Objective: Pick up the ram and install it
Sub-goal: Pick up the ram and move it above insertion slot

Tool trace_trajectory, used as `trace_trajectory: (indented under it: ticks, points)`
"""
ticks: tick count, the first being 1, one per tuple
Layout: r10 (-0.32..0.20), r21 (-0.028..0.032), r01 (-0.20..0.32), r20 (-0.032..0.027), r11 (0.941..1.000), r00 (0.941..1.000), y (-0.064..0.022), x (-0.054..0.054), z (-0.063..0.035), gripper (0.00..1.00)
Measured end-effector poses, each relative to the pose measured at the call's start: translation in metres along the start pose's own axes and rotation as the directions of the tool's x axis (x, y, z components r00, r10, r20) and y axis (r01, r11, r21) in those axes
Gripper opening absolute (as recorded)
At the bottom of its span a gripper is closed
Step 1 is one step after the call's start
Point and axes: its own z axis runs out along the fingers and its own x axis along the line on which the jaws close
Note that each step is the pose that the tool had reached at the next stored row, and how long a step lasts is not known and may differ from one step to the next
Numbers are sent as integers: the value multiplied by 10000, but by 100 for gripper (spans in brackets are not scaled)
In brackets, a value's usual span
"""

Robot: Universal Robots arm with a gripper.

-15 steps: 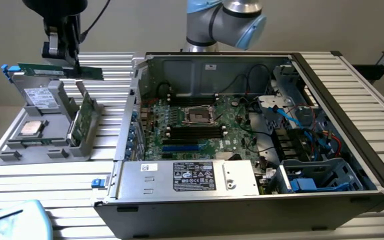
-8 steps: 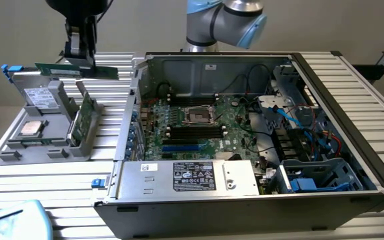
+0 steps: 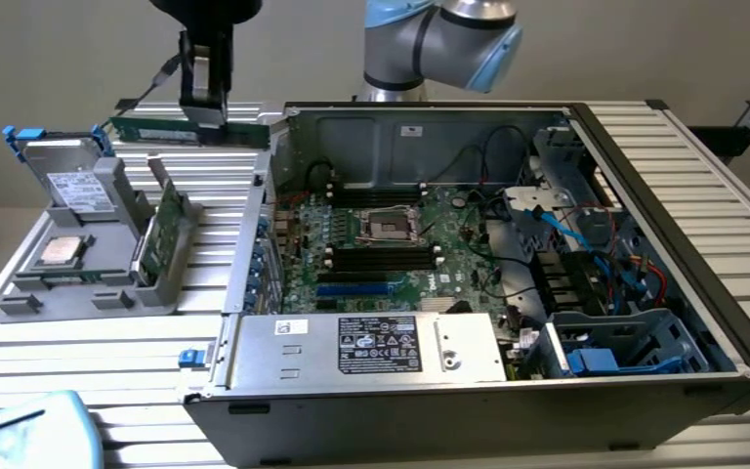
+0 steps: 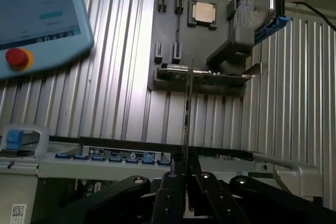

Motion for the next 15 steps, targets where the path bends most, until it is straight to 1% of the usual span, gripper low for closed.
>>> trace_trajectory:
  ticks: [6, 11, 15]
  points:
    - [-21, 4, 21, 62, 10000, 10000, -262, 21, -76, 14]
    - [-34, 4, 34, 80, 10000, 10000, -478, 41, -125, 14]
    - [-50, 16, 50, 100, 10000, 9999, -642, 55, -161, 14]
